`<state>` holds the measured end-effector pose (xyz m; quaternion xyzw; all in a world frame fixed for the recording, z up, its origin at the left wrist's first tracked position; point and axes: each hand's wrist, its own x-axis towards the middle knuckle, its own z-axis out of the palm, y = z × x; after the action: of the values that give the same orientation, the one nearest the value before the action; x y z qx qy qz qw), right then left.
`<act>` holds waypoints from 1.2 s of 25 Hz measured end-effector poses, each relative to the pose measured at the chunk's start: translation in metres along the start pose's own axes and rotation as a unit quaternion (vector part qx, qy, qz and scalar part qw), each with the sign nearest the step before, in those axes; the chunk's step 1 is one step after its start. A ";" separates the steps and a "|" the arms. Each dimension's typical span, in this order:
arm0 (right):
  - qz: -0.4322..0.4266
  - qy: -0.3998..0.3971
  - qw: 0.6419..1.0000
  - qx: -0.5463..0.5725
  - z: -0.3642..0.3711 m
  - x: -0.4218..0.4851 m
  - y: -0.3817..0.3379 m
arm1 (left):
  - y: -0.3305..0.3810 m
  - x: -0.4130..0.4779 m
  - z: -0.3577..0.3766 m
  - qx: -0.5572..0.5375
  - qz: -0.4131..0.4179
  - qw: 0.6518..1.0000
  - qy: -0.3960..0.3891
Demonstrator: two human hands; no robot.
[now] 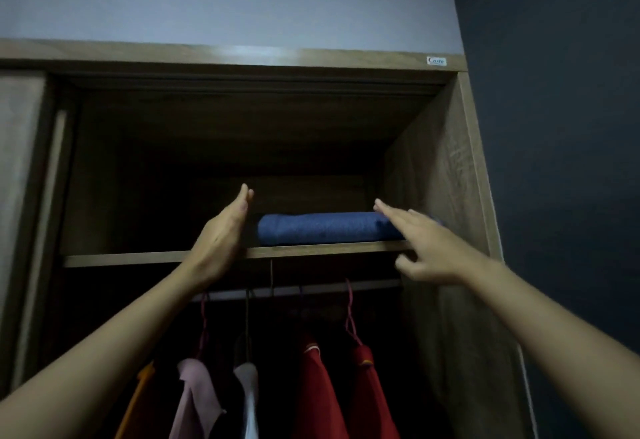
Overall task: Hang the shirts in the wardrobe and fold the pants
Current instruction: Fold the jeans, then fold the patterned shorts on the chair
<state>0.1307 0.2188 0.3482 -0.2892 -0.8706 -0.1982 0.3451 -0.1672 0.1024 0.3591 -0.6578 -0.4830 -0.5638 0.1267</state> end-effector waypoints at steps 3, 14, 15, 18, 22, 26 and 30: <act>-0.071 0.053 0.996 0.033 0.036 -0.017 -0.044 | 0.000 -0.050 -0.004 0.167 0.103 0.980 -0.021; -0.159 -0.067 0.952 0.253 0.198 -0.133 -0.288 | -0.064 -0.363 -0.065 0.371 -0.062 0.917 -0.132; -0.165 -0.088 0.948 0.258 0.215 -0.153 -0.307 | -0.069 -0.398 -0.073 0.387 -0.104 0.904 -0.148; -0.181 -0.218 0.917 0.282 0.259 -0.237 -0.380 | -0.069 -0.529 -0.098 0.388 -0.273 0.842 -0.255; -0.214 -0.385 0.847 0.298 0.304 -0.351 -0.467 | -0.046 -0.686 -0.113 0.342 -0.448 0.771 -0.296; -0.283 -0.509 0.761 0.286 0.339 -0.461 -0.535 | -0.013 -0.804 -0.131 0.313 -0.593 0.682 -0.293; -0.353 -0.590 0.673 0.272 0.362 -0.559 -0.588 | 0.031 -0.919 -0.139 0.285 -0.691 0.579 -0.326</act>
<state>-0.0893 -0.2321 -0.3845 0.0893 -0.9458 0.1523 -0.2724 -0.1354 -0.4644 -0.3773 -0.1946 -0.9360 -0.0616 -0.2867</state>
